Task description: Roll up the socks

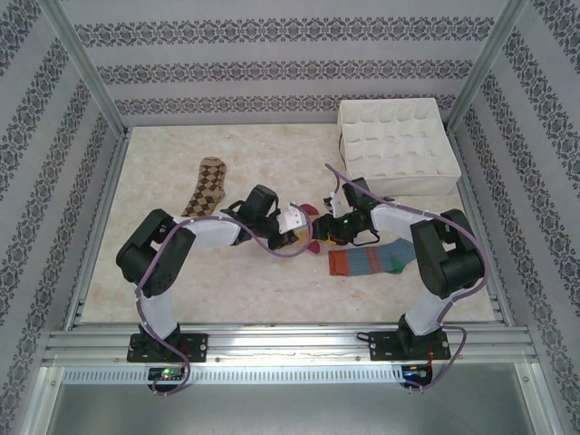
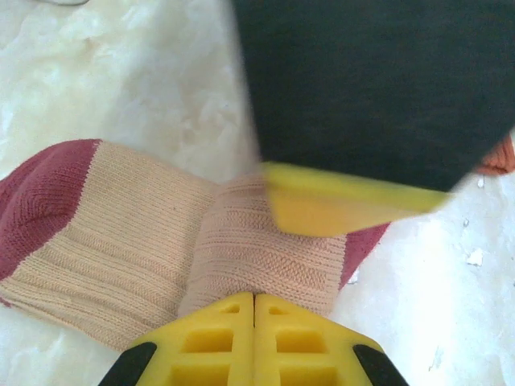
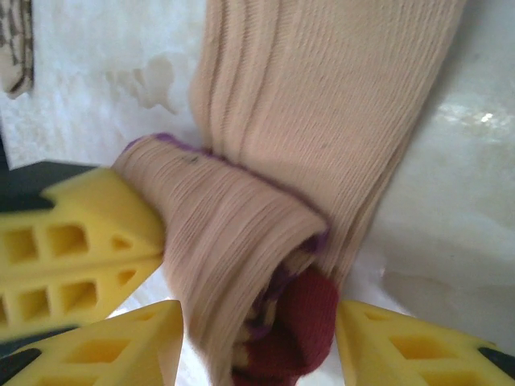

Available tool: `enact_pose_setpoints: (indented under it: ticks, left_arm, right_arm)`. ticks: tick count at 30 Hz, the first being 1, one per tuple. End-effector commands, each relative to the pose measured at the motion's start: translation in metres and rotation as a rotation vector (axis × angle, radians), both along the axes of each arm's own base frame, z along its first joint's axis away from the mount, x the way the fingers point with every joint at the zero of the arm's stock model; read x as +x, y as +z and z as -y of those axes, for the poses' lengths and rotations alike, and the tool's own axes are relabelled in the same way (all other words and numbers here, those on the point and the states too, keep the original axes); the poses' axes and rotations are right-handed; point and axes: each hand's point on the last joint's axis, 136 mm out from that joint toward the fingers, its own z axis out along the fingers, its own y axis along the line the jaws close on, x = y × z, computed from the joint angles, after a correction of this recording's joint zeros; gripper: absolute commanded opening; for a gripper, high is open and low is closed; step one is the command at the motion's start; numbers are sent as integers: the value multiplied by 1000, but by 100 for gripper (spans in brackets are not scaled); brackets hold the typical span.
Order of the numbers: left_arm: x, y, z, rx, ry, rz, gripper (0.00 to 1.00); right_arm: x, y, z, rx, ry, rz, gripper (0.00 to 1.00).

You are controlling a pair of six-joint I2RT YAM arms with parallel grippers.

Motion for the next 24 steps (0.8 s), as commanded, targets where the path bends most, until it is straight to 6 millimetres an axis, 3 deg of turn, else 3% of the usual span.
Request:
enact_pose_setpoints:
  ticks: [1,5,14,17,21,24]
  left_arm:
    - [-16,-29,-17,47,60,-245,0]
    - [-11,-34,-17,56,71,-342,0]
    - [-10,-48,-10,77,65,-512,0]
    - [-10,-49,-10,69,65,-509,0]
    - [-9,-38,-9,39,43,-441,0]
    - [-8,-24,-10,4,17,-316,12]
  right_arm:
    - [1,10,-2,11,16,64,53]
    - [3,9,-7,-32,51,113,54]
    - [15,-12,-15,-91,72,94,52]
    - [18,-17,-15,-99,64,74,43]
    - [12,-26,-11,-117,55,12,20]
    - [5,-30,-6,-119,41,-44,5]
